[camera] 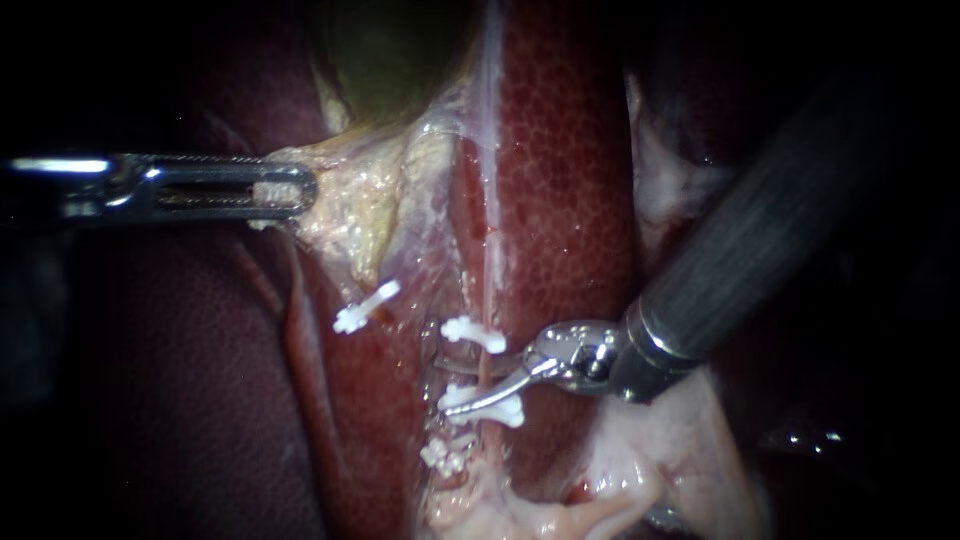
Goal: Go to the cutting position right tube
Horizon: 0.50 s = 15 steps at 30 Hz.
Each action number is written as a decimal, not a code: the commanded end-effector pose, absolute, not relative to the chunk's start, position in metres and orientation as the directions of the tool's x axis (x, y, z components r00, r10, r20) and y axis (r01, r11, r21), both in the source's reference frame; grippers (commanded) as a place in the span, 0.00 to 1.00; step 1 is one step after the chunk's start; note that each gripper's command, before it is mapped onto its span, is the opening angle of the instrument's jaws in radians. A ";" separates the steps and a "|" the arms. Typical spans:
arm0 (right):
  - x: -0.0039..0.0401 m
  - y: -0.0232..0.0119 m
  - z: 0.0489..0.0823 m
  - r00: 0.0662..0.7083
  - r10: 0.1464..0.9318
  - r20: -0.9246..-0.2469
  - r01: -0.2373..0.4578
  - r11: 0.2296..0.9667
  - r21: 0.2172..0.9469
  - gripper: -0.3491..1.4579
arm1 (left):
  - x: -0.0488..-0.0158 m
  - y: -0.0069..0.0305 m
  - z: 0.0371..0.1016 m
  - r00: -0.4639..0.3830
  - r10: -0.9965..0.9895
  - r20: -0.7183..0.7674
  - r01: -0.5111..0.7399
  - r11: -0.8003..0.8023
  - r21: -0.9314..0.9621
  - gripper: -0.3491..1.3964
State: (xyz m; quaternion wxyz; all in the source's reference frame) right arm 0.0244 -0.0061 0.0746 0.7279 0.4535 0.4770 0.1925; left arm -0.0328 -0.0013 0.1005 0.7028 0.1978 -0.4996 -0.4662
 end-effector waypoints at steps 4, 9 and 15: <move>0.0244 -0.0062 0.0741 0.471 0.713 -0.519 0.159 0.510 0.845 0.72 | -0.0328 -0.0013 0.1005 0.066 -0.853 0.518 0.457 0.487 0.744 0.00; 0.0245 -0.0064 0.0737 0.465 0.718 -0.517 0.168 0.502 0.848 0.72 | -0.0328 -0.0013 0.1005 0.066 -0.853 0.518 0.457 0.487 0.744 0.00; 0.0245 -0.0064 0.0737 0.467 0.720 -0.513 0.168 0.498 0.851 0.71 | -0.0328 -0.0013 0.1005 0.066 -0.853 0.518 0.457 0.487 0.744 0.00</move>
